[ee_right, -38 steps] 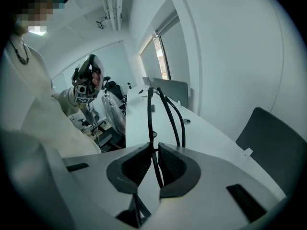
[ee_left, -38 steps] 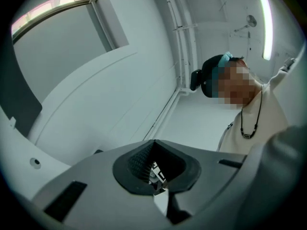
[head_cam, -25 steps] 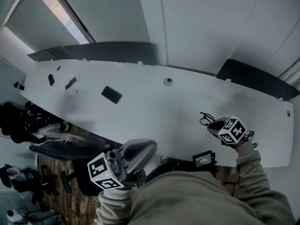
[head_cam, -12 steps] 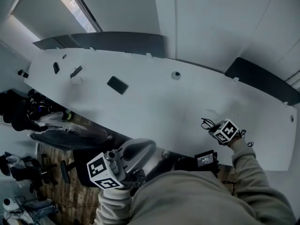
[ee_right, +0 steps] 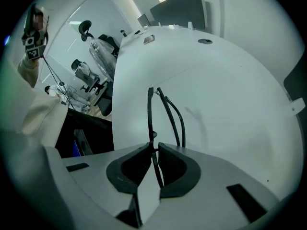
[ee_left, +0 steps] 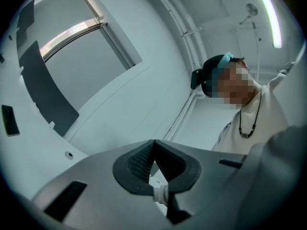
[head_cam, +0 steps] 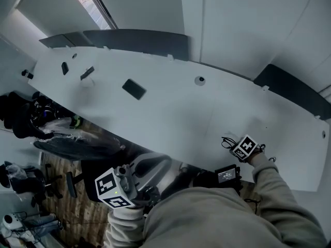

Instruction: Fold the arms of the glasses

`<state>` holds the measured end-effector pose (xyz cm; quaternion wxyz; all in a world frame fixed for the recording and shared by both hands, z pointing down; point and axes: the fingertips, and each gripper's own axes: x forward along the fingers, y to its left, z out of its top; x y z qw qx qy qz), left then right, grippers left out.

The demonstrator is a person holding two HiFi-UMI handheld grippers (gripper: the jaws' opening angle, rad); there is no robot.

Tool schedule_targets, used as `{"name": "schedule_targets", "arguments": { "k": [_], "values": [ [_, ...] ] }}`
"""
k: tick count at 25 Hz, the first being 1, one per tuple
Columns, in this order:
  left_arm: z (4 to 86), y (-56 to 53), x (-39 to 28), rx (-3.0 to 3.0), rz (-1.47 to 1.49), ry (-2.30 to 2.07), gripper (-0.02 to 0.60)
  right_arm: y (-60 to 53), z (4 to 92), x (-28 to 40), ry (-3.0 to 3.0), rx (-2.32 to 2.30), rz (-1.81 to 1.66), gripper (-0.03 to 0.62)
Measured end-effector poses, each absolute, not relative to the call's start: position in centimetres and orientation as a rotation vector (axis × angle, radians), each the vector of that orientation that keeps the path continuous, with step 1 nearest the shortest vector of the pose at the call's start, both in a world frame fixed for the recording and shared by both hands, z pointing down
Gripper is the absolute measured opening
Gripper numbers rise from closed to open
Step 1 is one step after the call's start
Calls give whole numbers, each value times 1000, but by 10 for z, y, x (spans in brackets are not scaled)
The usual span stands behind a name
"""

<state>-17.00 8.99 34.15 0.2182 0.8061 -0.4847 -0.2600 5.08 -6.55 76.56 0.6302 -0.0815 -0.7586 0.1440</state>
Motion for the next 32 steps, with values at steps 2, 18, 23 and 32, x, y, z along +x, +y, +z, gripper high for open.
{"name": "schedule_targets", "arguments": {
  "k": [2, 18, 23, 32],
  "values": [
    [343, 89, -173, 2228, -707, -1353, 5, -62, 773, 52, -1713, -214, 317, 58],
    [350, 98, -186, 2203, -695, -1381, 5, -34, 795, 51, -1579, -396, 308, 58],
    [350, 100, -187, 2202, -694, -1380, 5, -32, 794, 47, -1618, -381, 404, 60],
    [348, 86, -172, 2243, -675, -1311, 5, -50, 777, 53, -1711, -278, 400, 158]
  ]
}}
